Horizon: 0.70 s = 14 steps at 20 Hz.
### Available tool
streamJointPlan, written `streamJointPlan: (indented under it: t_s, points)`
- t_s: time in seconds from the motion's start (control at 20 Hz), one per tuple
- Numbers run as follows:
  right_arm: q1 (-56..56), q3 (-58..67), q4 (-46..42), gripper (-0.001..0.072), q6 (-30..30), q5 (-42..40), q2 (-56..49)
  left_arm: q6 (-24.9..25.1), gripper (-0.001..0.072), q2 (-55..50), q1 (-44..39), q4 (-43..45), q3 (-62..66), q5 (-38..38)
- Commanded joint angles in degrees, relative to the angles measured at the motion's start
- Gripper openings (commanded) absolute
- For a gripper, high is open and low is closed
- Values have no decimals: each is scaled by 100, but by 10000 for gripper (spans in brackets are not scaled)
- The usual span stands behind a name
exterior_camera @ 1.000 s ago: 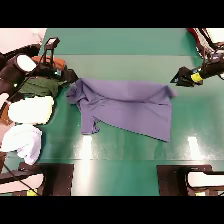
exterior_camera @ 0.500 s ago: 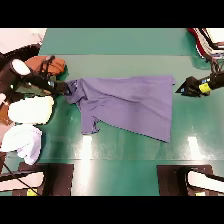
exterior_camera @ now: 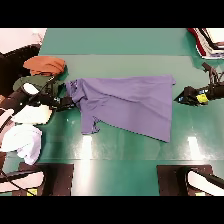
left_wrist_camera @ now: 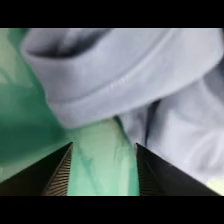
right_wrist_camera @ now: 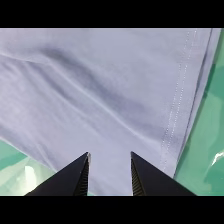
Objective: Fold the shirts.
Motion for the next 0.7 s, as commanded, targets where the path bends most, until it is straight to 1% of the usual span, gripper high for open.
streamJointPlan:
  t_s: [0.0, 0.15, 0.2, 0.35, 0.55, 0.6, 0.65]
  points:
    - [13, -55, 136, 292, -2, -28, 42, 17, 465, -140, 0, -413, -129, 352]
    - [13, -55, 133, 292, -2, -22, 42, 17, 462, -319, 0, -568, -129, 459]
    - [13, -55, 133, 292, 0, -22, 42, 15, 354, -341, 0, -577, -129, 503]
    - [13, -55, 133, 291, 0, -22, 42, 15, 357, -352, -122, -568, -129, 605]
    - [13, -55, 131, 292, 2, -4, 42, 4, 355, -352, -525, -448, -129, 837]
    - [11, -55, 122, 292, 2, 20, 42, -44, 341, -352, -516, -404, -127, 835]
    - [-28, -55, 118, 292, 2, 42, 42, -116, 45, -345, -452, -356, -107, 728]
